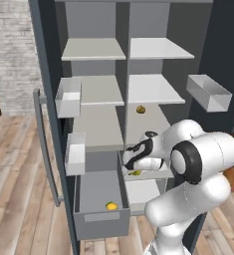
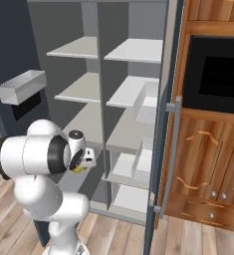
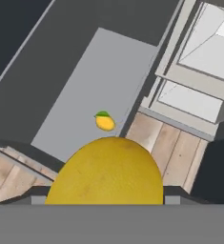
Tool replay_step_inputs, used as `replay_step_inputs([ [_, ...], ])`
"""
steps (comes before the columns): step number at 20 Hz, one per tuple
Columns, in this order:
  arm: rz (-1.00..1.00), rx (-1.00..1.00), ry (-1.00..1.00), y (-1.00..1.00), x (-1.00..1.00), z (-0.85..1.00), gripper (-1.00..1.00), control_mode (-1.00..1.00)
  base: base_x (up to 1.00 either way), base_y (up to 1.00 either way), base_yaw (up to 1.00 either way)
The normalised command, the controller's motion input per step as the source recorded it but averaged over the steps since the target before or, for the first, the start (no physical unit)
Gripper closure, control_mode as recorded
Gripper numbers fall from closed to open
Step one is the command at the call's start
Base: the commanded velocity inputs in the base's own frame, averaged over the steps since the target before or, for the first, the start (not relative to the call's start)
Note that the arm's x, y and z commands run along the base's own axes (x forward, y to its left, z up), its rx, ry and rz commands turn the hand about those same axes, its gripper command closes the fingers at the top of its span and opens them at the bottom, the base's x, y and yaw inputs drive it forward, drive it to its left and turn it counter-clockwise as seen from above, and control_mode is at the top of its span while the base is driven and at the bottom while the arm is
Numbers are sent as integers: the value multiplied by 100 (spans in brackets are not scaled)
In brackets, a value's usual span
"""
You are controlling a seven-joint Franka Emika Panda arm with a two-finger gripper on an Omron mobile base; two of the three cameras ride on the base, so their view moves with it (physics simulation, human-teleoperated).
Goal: Take the lemons from the fridge shelf and place them in the freezer drawer to begin freezing them.
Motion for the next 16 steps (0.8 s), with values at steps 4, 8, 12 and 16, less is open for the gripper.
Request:
replay_step_inputs([
  [4,20,-7,0,29,28,-59,100,-100,0,0,0],
  [8,14,-6,0,43,28,-43,100,-100,0,0,0],
  [12,15,-4,0,31,25,-28,100,-100,0,0,0],
  [16,13,-2,5,4,43,-33,100,-100,0,0,0],
])
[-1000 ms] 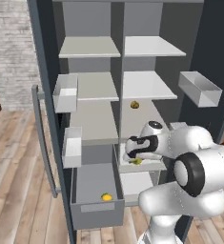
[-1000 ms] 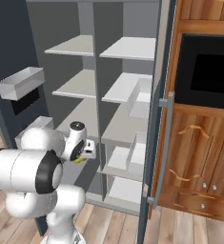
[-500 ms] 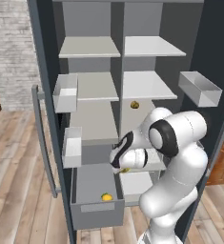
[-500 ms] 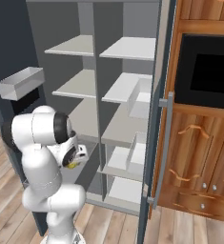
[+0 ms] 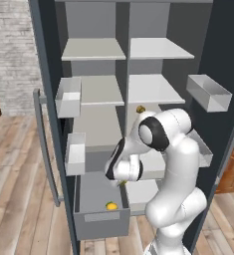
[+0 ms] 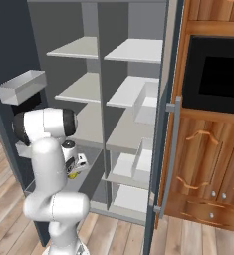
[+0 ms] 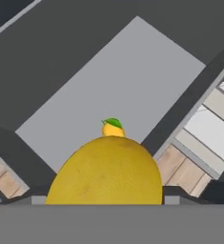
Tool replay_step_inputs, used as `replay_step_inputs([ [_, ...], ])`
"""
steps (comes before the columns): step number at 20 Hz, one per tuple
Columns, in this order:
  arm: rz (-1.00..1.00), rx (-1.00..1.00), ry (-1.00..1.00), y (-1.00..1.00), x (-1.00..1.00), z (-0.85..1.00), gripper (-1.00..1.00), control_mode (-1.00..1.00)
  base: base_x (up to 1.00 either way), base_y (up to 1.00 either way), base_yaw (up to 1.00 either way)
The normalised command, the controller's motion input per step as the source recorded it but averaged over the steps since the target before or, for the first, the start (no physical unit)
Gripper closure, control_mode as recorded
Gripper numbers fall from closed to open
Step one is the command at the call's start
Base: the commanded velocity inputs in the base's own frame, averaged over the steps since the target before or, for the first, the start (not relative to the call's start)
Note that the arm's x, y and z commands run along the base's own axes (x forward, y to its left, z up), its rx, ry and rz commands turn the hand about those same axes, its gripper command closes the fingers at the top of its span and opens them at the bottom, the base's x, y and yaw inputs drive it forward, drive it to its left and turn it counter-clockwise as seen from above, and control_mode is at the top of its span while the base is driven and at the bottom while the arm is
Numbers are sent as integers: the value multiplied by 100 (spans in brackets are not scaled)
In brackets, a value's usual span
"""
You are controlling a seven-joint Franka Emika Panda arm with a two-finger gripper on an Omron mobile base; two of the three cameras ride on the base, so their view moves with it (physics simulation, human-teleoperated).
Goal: Take the lemons from the fridge shelf and place them in the freezer drawer to begin freezing them.
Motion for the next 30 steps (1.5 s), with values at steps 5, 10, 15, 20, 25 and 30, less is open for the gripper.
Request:
replay_step_inputs([
  [5,15,0,9,0,64,-22,100,-100,0,0,0],
  [10,11,0,6,17,53,-31,100,-100,0,0,0],
  [15,7,0,4,37,32,-45,100,-100,0,0,0],
  [20,5,0,2,44,11,-48,100,-100,0,0,0],
  [25,4,0,6,44,11,-46,100,-100,0,0,0],
  [30,2,0,9,35,16,-43,100,-100,0,0,0],
])
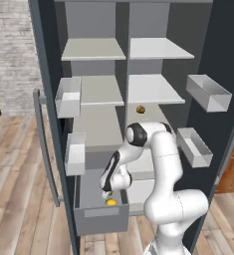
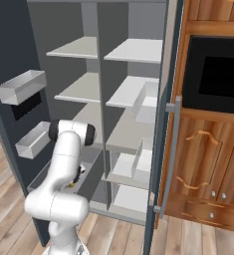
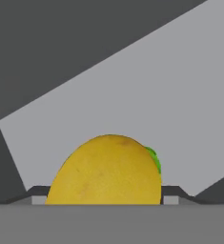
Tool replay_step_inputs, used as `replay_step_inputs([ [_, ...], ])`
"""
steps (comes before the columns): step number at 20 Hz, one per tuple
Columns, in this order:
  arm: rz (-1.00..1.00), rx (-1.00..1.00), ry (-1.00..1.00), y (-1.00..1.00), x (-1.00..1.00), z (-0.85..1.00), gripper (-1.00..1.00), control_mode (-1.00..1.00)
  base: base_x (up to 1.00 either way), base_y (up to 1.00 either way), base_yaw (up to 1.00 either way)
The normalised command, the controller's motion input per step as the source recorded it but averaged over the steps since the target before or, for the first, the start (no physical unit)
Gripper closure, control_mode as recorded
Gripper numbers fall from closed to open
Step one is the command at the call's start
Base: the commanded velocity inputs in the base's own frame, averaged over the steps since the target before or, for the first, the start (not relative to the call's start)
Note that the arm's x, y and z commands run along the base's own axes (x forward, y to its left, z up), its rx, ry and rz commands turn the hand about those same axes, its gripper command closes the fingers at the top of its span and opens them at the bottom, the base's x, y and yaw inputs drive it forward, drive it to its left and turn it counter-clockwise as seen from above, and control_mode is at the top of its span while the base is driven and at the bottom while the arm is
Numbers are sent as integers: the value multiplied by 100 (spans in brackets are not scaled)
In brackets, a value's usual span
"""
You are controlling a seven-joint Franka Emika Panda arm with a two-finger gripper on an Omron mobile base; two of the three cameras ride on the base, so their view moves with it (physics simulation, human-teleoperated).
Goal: Take the lemons from the fridge shelf and place them in the freezer drawer to begin freezing them.
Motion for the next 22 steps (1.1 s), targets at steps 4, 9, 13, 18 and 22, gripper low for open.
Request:
replay_step_inputs([
  [4,1,0,7,32,0,-48,100,-100,0,0,0],
  [9,0,0,8,36,0,-47,100,-100,0,0,0],
  [13,0,0,6,36,0,-41,100,-100,0,0,0],
  [18,0,0,5,35,0,-47,100,-100,0,0,0],
  [22,0,0,7,39,0,-42,-100,-100,0,0,0],
])
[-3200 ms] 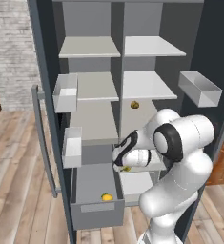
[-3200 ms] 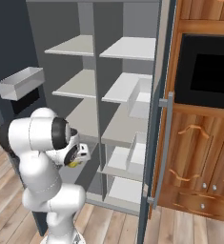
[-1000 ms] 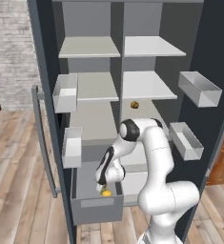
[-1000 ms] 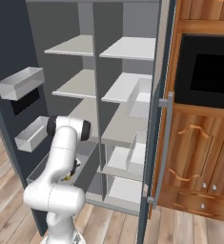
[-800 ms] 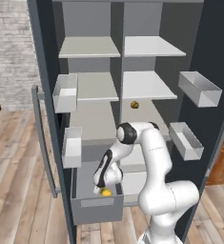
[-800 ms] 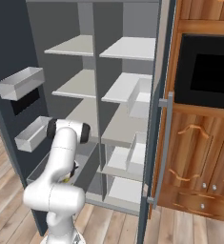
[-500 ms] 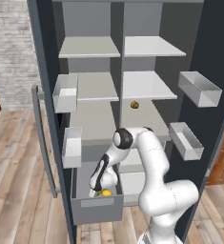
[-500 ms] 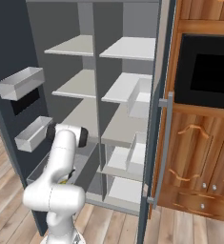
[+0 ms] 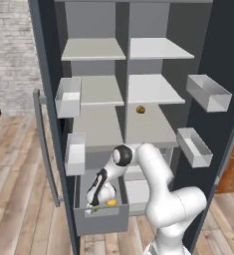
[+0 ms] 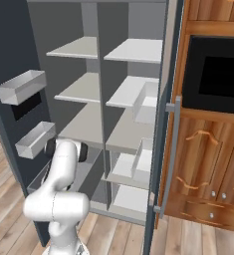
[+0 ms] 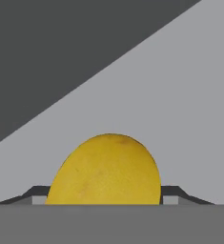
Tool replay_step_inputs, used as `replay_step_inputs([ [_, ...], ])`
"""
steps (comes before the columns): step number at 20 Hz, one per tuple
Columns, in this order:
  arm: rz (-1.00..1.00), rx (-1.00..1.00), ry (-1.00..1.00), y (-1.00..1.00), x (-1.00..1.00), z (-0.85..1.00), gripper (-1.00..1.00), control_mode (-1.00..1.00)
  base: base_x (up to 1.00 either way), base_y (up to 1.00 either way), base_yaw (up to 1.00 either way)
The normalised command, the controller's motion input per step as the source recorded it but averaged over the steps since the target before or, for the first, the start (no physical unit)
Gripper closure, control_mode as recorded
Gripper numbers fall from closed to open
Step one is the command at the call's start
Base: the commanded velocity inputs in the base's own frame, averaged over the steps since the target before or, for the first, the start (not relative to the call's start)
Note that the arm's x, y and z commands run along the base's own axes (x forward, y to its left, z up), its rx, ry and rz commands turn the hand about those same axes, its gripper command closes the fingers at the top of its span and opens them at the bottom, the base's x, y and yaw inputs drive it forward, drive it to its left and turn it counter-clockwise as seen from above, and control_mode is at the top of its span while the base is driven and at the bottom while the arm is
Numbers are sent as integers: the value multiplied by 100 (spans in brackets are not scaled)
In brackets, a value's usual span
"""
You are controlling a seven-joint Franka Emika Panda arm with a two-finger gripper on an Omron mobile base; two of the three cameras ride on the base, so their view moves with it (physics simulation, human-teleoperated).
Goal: Take the lemons from the fridge shelf and place them in the freezer drawer to begin freezing them.
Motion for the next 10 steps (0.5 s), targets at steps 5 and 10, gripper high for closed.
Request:
replay_step_inputs([
  [5,0,0,0,2,0,-5,-100,-100,0,0,0],
  [10,0,0,0,0,0,1,-100,-100,0,0,0],
])
